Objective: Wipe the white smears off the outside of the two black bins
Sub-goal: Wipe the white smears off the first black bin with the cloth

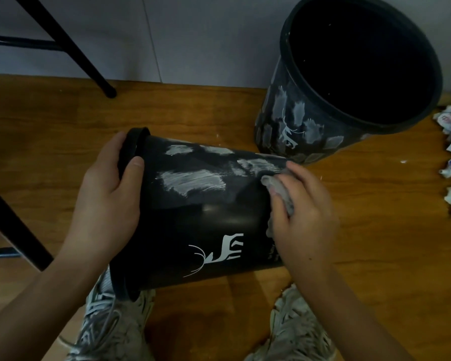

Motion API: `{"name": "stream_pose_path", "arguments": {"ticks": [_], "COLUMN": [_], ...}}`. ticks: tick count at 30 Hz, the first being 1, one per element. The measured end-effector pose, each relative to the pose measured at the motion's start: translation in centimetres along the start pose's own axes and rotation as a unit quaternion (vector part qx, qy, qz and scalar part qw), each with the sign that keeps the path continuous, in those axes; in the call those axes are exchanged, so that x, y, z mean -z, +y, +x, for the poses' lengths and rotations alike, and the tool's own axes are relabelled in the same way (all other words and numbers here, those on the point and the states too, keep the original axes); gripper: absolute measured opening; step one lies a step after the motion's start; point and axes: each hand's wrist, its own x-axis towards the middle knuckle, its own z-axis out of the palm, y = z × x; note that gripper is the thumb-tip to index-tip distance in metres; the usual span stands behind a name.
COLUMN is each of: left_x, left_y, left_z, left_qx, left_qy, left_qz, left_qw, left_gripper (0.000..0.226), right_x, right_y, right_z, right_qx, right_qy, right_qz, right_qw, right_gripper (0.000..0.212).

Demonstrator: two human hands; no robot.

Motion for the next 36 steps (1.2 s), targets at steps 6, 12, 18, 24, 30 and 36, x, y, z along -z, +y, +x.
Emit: {"name": "stream_pose_path", "arguments": {"ticks": [6, 12, 18, 24, 30, 36], "left_x": [0.0, 0.1, -0.1, 0.1, 0.0, 0.1], "left_y": [-0.4, -1.2, -0.3, -0.9, -1.3, -0.7], "left_z": [-0.1, 0.1, -0.2, 0.1, 0.1, -0.4], "left_qx": [0.001, 0.009, -0.01, 0.011, 0.02, 0.005], "left_qy": [0.007, 0.006, 0.01, 0.004, 0.011, 0.001], "left_qz": [0.014, 0.021, 0.015, 0.008, 0.009, -0.009], "left_qw": [1.0, 1.0, 1.0, 1.0, 1.0, 1.0], "left_gripper": [0.029, 0.042, 0.03, 0.038, 0.044, 0.041], "right_x": [-1.1, 0.3, -0.1, -1.2, -1.9, -0.8], "right_y": [-2.7, 2.0, 2.6, -2.0, -6.6, -2.2], "right_z": [-0.4, -0.8, -1.1, -1.0, -0.5, -0.9], "right_qx": [0.094, -0.011, -0.05, 0.044, 0.149, 0.048], "right_qy": [0.007, 0.023, 0.067, 0.019, -0.037, 0.009], "right_qz": [0.056, -0.016, -0.001, 0.055, 0.097, 0.042], "right_qw": [0.994, 1.0, 0.996, 0.997, 0.983, 0.998], "right_gripper": [0.028, 0.024, 0.027, 0.026, 0.024, 0.027]}}
